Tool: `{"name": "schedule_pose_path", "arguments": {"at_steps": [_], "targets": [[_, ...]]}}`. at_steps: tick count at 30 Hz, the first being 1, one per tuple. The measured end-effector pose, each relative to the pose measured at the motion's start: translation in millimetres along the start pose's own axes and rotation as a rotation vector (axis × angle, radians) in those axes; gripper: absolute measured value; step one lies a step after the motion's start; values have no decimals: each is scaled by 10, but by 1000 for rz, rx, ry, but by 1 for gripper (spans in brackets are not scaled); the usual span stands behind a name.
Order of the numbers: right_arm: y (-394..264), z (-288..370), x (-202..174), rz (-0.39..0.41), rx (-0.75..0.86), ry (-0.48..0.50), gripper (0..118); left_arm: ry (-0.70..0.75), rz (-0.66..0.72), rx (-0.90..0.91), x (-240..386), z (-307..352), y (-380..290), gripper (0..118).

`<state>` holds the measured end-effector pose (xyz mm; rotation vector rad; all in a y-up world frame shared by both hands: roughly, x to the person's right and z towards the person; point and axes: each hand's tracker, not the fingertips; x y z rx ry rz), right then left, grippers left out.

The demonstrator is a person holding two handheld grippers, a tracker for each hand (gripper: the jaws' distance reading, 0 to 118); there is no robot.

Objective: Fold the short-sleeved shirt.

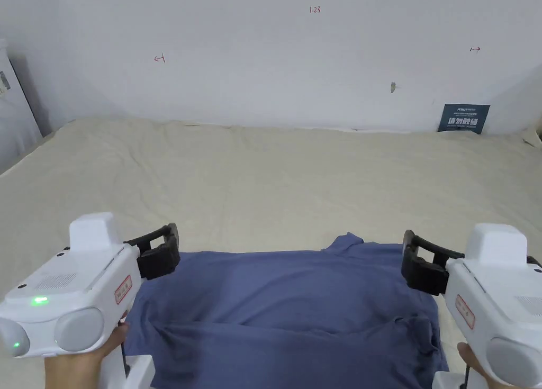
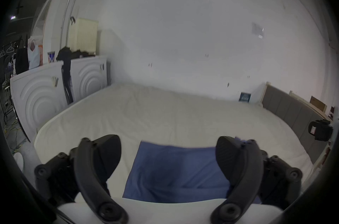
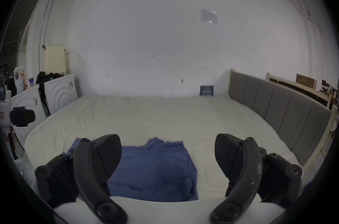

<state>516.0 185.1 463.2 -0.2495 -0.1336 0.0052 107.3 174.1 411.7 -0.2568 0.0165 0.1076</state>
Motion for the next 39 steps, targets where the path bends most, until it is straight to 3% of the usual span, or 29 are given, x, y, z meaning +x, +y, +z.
{"name": "schedule_pose_path", "arguments": {"at_steps": [1,3,4,5,6,19,32,35,37,39], "targets": [[23,44,-28,10,25,-3,97,-7,-6,17,27,21,5,95],[56,113,-88,42,54,-8,64,-23,-23,42,105,45,22,64],[62,114,-105,63,67,-20,40,-24,-30,33,131,39,22,42],[64,128,-126,71,75,-30,6,-24,-36,30,158,28,13,7],[62,139,-131,70,78,-26,2,-24,-40,37,197,34,12,1],[65,-86,-67,47,51,-1,1,-67,-74,-86,158,-332,-30,0],[97,-830,-80,42,10,-9,1,-32,17,-428,-377,-1987,-117,0],[82,-1062,-77,45,-7,-14,1,-11,113,-492,-517,-2397,-186,1],[56,-1213,-85,48,-21,-17,1,13,127,-545,-584,-2680,-270,11],[19,-1353,-83,50,-35,-22,1,48,96,-586,-653,-2927,-388,62]]}}
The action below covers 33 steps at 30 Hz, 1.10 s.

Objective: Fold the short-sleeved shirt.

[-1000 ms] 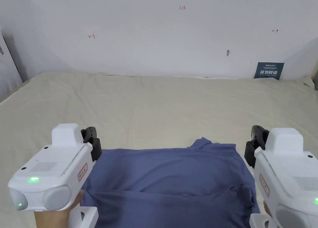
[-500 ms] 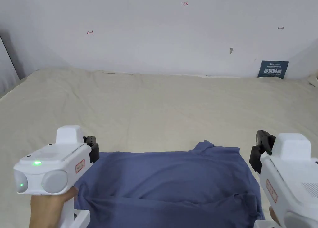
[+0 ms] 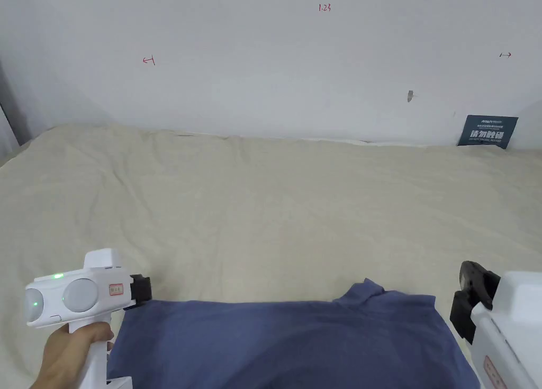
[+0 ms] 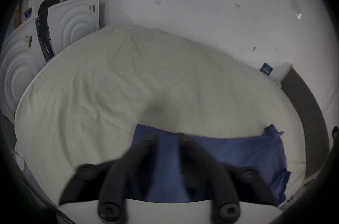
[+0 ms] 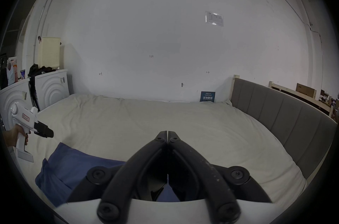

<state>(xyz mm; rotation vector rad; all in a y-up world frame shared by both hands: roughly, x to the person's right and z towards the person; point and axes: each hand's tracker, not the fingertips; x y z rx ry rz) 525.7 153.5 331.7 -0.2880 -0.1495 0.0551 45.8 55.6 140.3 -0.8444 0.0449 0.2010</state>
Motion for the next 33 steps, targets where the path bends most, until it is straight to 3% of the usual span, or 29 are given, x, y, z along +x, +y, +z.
{"name": "schedule_pose_path", "arguments": {"at_steps": [2,4,7,10,11,14,16,18,22,23,24,26,27,28,33], "targets": [[-54,-140,-5,-5,-14,-6,1,33,32,-78,-44,-294,59,112],[-109,-268,2,-12,-34,-11,1,44,35,-104,-50,-501,66,114],[-213,-429,7,-18,-65,-23,1,94,-15,-131,-63,-795,89,103],[-316,-561,28,-17,-97,-29,1,116,-65,-173,-41,-1003,69,55],[-346,-600,36,-14,-107,-31,1,119,-83,-182,-27,-1084,26,48],[-432,-680,63,-18,-147,-35,1,137,-124,-168,47,-1131,-45,48],[-478,-741,98,-33,-172,-39,1,119,-120,-164,92,-1040,-55,40],[-520,-833,155,-58,-204,-40,1,73,-122,-152,105,-1010,-51,2],[-576,-1160,315,-100,-279,-32,3,64,-120,-69,116,-824,-67,2],[-598,-1281,356,-101,-314,-32,14,52,-115,-53,118,-777,-28,2],[-625,-1405,402,-115,-348,-28,31,37,-112,-29,122,-686,-26,2],[-718,-1689,499,-125,-420,-20,86,3,-121,-12,134,-516,-23,2],[-759,-1821,531,-130,-464,-25,102,-7,-126,4,164,-440,-17,2],[-814,-1951,551,-117,-490,-29,111,-13,-129,14,171,-366,-16,2],[-1179,-2538,660,-56,-666,-16,108,-46,-138,36,203,-156,-37,2]]}}
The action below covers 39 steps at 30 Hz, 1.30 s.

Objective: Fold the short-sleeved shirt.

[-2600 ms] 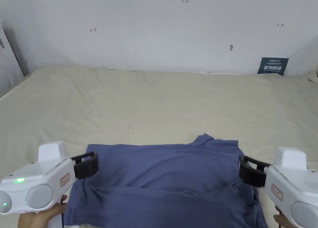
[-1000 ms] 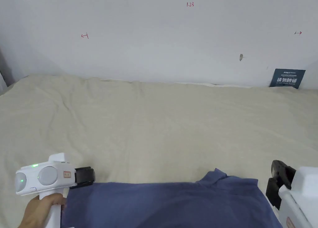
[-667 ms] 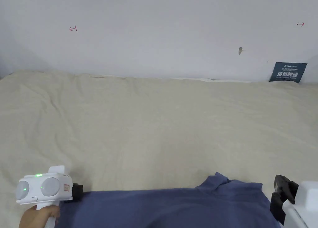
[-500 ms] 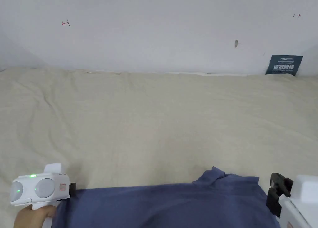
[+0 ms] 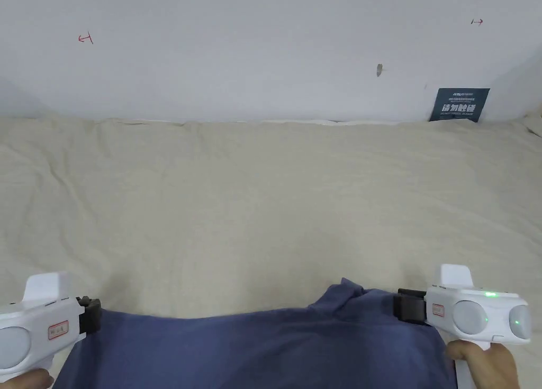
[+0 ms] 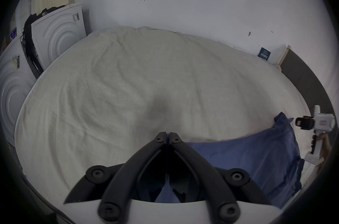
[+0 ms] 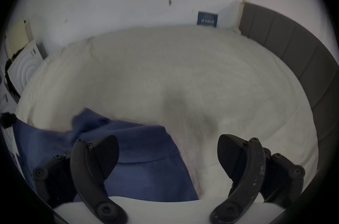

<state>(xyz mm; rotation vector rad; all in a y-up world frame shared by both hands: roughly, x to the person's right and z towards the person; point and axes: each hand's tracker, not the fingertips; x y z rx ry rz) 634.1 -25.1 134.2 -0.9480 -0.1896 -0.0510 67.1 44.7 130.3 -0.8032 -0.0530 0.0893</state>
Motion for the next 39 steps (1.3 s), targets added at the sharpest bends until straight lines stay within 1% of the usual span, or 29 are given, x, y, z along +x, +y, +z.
{"name": "schedule_pose_path", "arguments": {"at_steps": [1,2,3,5,6,7,8,9,11,12,13,15,20,22,24,26,29,32,37,39], "targets": [[-1,-93,2,1,-25,12,101,-1,-7,0,5,14,2,2],[2,-188,-12,20,-48,11,87,0,-10,0,-20,-4,40,2],[0,-244,-52,29,-59,3,79,1,-11,-1,-24,-5,39,2],[-16,-331,-107,27,-66,24,77,1,-10,-7,-32,0,30,2],[-12,-274,-141,29,-51,-1,69,2,-8,-10,-48,-15,17,2],[-3,-241,-156,50,-45,7,50,2,-8,-13,-53,-14,7,2],[-18,-55,-249,77,-23,43,18,4,-8,-17,-57,-11,-7,2],[-23,31,-308,91,-19,53,5,7,-6,-18,-61,-5,-24,2],[-32,150,-398,124,-21,51,5,14,1,-21,-28,34,-65,2],[-43,108,-283,126,-10,51,5,17,8,-19,-31,56,-80,2],[-61,193,-278,123,14,54,5,19,15,-18,-37,87,-95,2],[-84,426,-231,80,81,60,4,19,24,-13,-74,137,-99,2],[-218,1158,-90,64,197,114,4,29,32,8,-84,535,-186,2],[-331,1480,-20,38,246,131,4,33,37,21,-96,735,-252,2],[-513,1819,17,32,280,148,4,34,37,35,-114,927,-329,2],[-715,2073,94,6,309,179,4,30,41,50,-211,1043,-425,2],[-1051,2394,171,-4,317,195,4,24,45,54,-290,1283,-608,2],[-1407,2582,238,-19,314,204,4,33,40,42,-325,1487,-850,2],[-1996,2622,311,-47,243,188,4,50,52,-15,-480,1543,-1322,2],[-2210,2557,332,-74,204,171,4,62,56,-51,-471,1566,-1543,2]]}}
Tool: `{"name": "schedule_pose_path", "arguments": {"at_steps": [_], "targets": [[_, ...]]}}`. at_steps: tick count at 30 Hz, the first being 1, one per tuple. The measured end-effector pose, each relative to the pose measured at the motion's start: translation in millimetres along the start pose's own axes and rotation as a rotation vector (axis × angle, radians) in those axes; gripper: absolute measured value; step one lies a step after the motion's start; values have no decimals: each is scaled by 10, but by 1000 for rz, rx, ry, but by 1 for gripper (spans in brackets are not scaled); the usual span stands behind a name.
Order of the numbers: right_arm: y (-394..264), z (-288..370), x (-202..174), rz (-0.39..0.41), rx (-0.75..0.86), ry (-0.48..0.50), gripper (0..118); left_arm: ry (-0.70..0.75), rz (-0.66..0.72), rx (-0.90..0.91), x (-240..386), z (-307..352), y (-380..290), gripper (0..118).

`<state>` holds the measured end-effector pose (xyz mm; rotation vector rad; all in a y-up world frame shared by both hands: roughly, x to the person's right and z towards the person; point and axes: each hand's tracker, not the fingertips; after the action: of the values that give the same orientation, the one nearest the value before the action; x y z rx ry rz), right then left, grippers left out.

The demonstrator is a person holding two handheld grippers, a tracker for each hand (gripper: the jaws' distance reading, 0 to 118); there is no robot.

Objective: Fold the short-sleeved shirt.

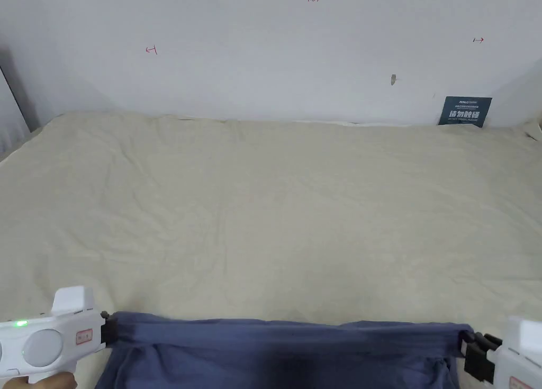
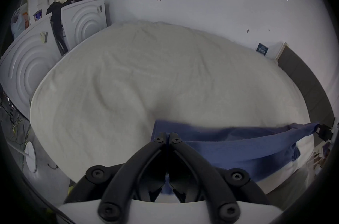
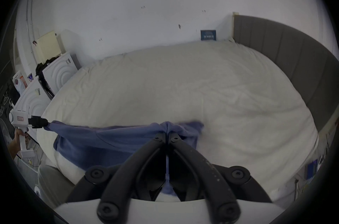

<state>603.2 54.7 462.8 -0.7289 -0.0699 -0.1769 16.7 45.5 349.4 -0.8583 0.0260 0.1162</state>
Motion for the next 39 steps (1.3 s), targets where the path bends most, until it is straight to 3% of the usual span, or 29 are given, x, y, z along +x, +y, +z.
{"name": "schedule_pose_path", "arguments": {"at_steps": [8,13,14,15,16,17,18,19,20,27,34,37,39], "targets": [[-691,-319,146,-59,-137,-86,4,41,17,-98,-10,-159,-547,2],[-752,-352,161,-87,-165,-104,6,66,-5,-115,30,-273,-640,3],[-733,-327,145,-89,-159,-104,10,72,-5,-113,48,-259,-633,14],[-682,-285,120,-90,-153,-101,22,77,1,-107,212,-117,-650,34],[-626,-227,88,-90,-135,-99,39,77,9,-96,232,-70,-620,64],[-555,-169,51,-84,-114,-98,69,64,13,-85,246,-20,-581,98],[-475,-121,11,-73,-89,-101,86,45,15,-72,271,40,-535,111],[-379,-65,-33,-60,-51,-96,99,29,19,-37,259,79,-475,114],[-278,-1,-80,-51,-11,-87,103,20,24,19,301,184,-410,113],[430,508,-493,-7,274,-30,103,-68,14,286,499,598,50,113],[751,877,-919,107,526,-74,98,-3,-63,605,848,1086,180,112],[768,949,-1050,153,592,-99,80,4,-91,674,906,1123,174,98],[768,979,-1114,166,605,-93,55,-12,-99,697,981,1199,173,67]]}}
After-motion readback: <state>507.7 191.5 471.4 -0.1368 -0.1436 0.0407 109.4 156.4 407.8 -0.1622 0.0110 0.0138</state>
